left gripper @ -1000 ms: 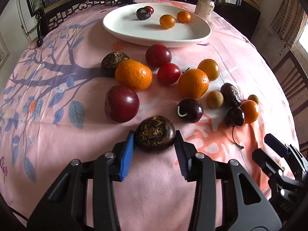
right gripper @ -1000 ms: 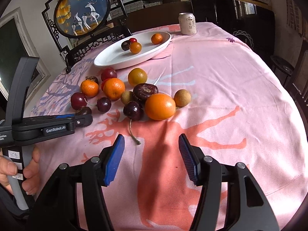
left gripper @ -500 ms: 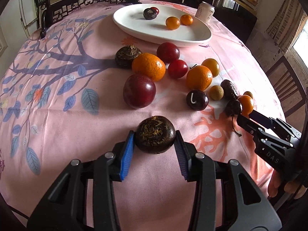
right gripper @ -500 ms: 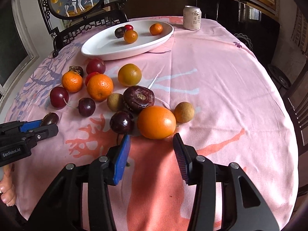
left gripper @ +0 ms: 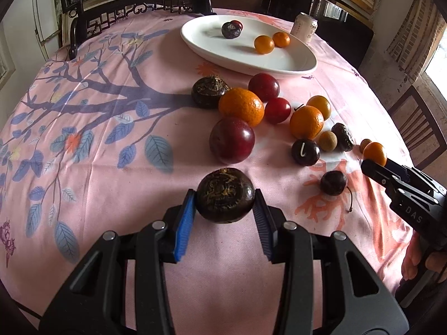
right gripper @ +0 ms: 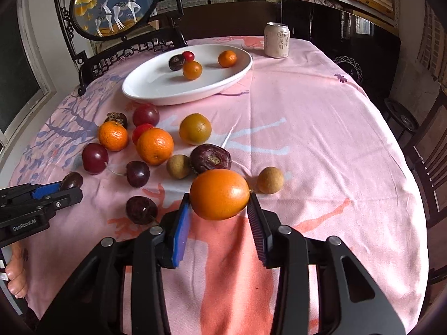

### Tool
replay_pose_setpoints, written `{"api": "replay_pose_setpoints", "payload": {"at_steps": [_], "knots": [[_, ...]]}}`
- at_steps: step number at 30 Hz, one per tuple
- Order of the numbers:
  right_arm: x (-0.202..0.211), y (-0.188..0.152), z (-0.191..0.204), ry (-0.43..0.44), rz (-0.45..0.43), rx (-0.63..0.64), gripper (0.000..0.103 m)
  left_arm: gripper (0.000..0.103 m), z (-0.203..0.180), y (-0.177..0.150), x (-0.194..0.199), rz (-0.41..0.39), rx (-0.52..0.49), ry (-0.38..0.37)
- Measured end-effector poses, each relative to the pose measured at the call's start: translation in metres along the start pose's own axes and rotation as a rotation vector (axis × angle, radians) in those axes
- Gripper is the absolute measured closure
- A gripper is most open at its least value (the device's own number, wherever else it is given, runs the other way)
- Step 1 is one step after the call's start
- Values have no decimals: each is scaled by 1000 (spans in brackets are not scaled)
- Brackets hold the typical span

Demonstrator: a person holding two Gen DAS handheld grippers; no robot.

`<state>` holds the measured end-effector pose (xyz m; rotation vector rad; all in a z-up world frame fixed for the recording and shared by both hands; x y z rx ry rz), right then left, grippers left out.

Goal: Organize fruits
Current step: 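Grasp the dark mangosteen with the left tool while the right tool grasps an orange, then carry both fruits to the plate and release them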

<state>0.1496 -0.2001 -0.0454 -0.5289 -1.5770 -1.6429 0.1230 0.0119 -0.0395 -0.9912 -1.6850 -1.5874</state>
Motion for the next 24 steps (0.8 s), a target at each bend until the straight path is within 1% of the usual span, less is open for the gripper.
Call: {"api": "replay_pose_setpoints", "payload": {"at_steps": [3,8,11,13,16,20,24], "knots": [[17,9,12,41,-55,28,63,61,2,11,11,-28,-17,4],[36,37,36,107,-156,80,63,61,-1,45,29,-99,-49,28],[26,57,51,124,-155,120,63,61,-6,73,30,-132,-66,30],[14,71,57,128,-151,119,63,61,-9,94,26,-155,-71,41],[-9,93,63,109,-149,116,63,61,-6,125,4,-137,-50,53],[-47,114,60,103,-87,79,63,61,1,157,-32,-78,15,1],[-74,122,59,65,-56,83,63,61,0,176,-62,-42,18,39]]}}
Point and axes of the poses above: each gripper's, at about its wrist camera, not at the fingertips, and x roughly against the way its jaws point, z to its left, y to its top, the point moved 3 cm from there along -x, roughly the way its jaws point, and after that the axes turned 4 degrees about -x, right-handed, at the moved point
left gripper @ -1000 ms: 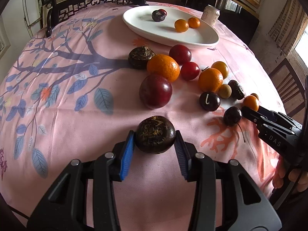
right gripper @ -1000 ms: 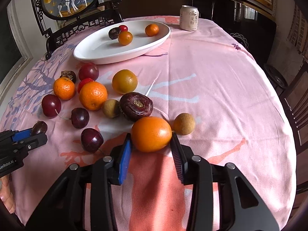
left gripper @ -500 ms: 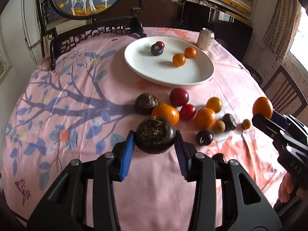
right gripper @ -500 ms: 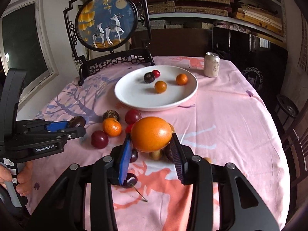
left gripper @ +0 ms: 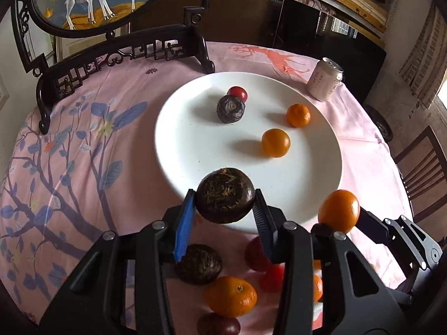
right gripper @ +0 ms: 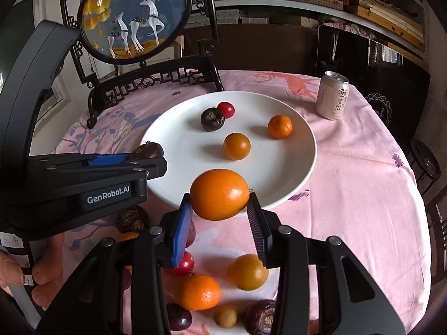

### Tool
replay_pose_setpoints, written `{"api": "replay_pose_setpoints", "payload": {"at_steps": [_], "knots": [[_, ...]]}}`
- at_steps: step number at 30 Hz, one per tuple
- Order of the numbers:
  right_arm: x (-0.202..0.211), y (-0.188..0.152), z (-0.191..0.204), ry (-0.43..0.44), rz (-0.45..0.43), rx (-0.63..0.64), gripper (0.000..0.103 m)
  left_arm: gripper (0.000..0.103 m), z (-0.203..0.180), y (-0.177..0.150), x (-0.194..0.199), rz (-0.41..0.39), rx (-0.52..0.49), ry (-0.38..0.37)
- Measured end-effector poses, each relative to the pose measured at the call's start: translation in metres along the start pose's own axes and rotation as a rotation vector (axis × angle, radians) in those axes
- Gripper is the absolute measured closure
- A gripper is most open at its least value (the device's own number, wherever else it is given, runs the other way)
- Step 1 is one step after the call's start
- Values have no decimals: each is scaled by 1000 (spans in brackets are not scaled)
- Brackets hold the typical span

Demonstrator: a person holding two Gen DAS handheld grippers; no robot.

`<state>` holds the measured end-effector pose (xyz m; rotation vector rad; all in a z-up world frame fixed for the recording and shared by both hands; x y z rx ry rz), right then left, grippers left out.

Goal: Organize fruits
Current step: 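Carry both fruits to the plate and release them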

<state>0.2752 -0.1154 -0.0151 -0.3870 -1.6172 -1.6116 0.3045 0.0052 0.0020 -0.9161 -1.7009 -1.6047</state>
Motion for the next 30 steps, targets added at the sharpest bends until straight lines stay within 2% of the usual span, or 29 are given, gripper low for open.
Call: {"api": "replay_pose_setpoints", "payload": {"at_steps": [5,7,8,9,10,12,16,19,23,30], "knots": [[-23,2,-3,-8,39,-3,63,61,-1,7,-22,26,-2,13],[-30,3,-4,14,51,-19,60,60,-1,7,-27,37,1,14],[-31,4,-4,27,53,-25,56,59,-1,7,-29,42,6,12],[-28,4,-4,25,46,-31,51,48,0,7,-28,38,14,8],[-23,3,-5,20,30,-39,50,45,0,5,-23,23,16,2],[-14,2,-5,42,18,-51,50,45,-3,2,-12,-1,-17,4],[10,-11,-7,61,5,-57,49,29,-2,-8,18,-71,-51,55],[23,-23,-9,42,-1,-52,49,29,-2,-20,38,-107,-68,55],[43,-40,-7,14,-36,-34,49,23,-5,-44,51,-96,-92,81],[73,-74,-6,33,-44,-57,49,23,1,-86,66,-76,-84,92]]}}
Point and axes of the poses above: each gripper's, at about its wrist camera, not at the fingertips, and x roughly against the way its jaws point, z to its left, y to its top, the point moved 3 cm from there along -x, roughly the way its jaws point, and after that the axes turned 4 degrees about -x, right-handed, at the moved point
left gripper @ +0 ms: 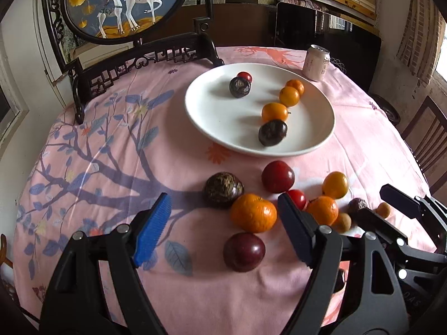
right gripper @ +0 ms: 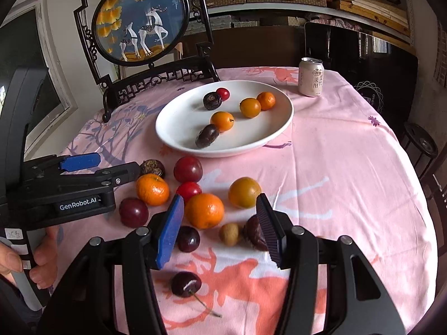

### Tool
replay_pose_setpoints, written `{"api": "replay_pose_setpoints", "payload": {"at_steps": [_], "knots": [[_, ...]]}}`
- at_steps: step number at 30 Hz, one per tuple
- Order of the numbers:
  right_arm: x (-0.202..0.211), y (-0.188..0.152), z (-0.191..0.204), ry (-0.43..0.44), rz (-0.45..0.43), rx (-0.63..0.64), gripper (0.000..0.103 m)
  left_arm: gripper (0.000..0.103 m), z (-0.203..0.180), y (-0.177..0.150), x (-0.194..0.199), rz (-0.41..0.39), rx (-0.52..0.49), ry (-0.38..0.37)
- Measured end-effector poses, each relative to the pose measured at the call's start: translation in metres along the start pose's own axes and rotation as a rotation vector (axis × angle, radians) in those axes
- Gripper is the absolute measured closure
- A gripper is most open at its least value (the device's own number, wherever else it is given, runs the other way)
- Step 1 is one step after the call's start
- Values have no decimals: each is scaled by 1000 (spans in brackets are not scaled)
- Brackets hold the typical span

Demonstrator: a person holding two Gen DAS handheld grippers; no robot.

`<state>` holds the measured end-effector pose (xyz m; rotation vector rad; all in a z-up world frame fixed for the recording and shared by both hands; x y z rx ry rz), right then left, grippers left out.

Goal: Organize fruits
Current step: 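Carry both fruits to the plate and release them, then grasp the dark cherry by its stem end with the right tool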

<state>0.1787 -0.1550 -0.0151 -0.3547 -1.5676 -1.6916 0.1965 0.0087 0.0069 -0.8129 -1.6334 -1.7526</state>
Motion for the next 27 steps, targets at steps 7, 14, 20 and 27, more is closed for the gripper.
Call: {"api": "replay_pose_setpoints", "payload": {"at_steps": [7,14,20,27], "knots": [[17,-35,4,15,15,-5,48,23,-2,-34,12,20,-3,3],[21,-54,16,24,42,26,48,23,0,-58,19,31,22,-10],[11,-62,22,12,88,51,47,23,7,-75,16,39,56,-2],[-6,-62,30,-3,126,70,47,23,14,-80,12,54,64,-9]]}}
Point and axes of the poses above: each gripper's, at about its wrist camera, not at the fingertips, and x roughly against the way its jaws point, z to its left, y to its top, the point moved 3 cm from there along -x, roughly the way its jaws point, and after that the axes turned 4 degrees about -x, right-handed, at the moved point
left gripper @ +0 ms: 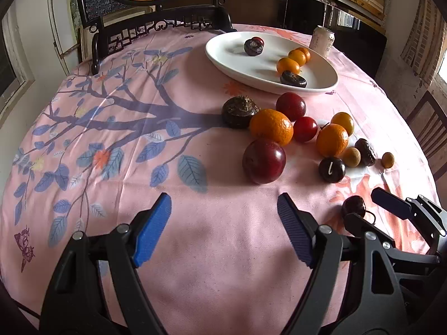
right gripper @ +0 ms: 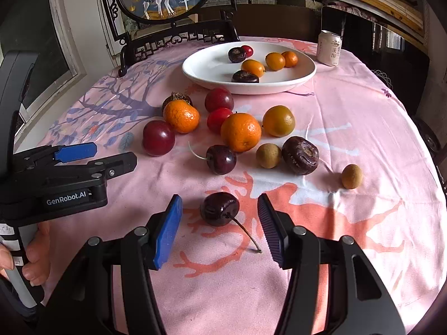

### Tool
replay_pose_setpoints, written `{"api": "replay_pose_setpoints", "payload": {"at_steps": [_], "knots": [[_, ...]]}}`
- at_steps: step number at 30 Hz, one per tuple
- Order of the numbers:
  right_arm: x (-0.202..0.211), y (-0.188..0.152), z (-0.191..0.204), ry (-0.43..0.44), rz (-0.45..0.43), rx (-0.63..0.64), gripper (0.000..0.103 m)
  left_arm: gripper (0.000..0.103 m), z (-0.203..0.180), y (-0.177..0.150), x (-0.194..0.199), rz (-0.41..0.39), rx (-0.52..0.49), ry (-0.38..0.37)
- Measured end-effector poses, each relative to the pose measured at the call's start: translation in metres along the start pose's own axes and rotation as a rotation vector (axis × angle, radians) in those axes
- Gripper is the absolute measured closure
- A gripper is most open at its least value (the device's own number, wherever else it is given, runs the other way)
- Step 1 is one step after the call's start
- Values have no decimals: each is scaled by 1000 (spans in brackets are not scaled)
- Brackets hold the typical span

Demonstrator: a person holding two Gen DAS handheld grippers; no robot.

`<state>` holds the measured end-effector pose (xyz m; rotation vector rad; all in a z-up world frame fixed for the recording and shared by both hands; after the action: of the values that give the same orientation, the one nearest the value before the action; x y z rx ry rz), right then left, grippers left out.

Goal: Organize fruits
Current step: 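Grasp the dark cherry by its stem end with the right tool, then grasp the red plum with the left tool while the right tool carries the cherry to the plate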

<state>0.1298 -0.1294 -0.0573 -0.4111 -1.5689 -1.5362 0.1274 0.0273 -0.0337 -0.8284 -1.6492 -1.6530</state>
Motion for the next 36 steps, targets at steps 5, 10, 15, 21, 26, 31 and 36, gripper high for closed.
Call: {"api": "replay_pose_setpoints", "payload": {"at_steps": [5,10,15,21,26,31,36], "knots": [[-14,0,1,-30,39,-6,47,23,4,0,-3,9,4,2],[-18,-1,-1,-31,50,-24,71,23,6,1,-7,21,9,4],[-12,-5,-9,4,45,-65,72,23,-1,1,-10,38,3,-4],[5,-15,-14,45,34,-67,72,23,-15,4,-19,58,-6,-6],[19,-20,-20,68,15,-72,72,25,-24,10,-32,75,-11,-9],[28,-21,-23,88,-5,-69,72,37,-32,22,-45,79,-37,13],[24,-23,-27,91,6,-81,72,64,-40,33,-49,62,-78,20]]}}
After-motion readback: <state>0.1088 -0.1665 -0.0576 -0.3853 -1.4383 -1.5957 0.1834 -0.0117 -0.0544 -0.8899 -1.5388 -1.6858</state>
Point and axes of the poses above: each gripper's, at about its wrist camera, not at the fingertips, and x roughly against the way its jaws point, z to its left, y to its top, the point moved 3 cm from there along -x, roughly the way its jaws point, and after that the axes turned 4 degrees about -x, right-handed, at the moved point
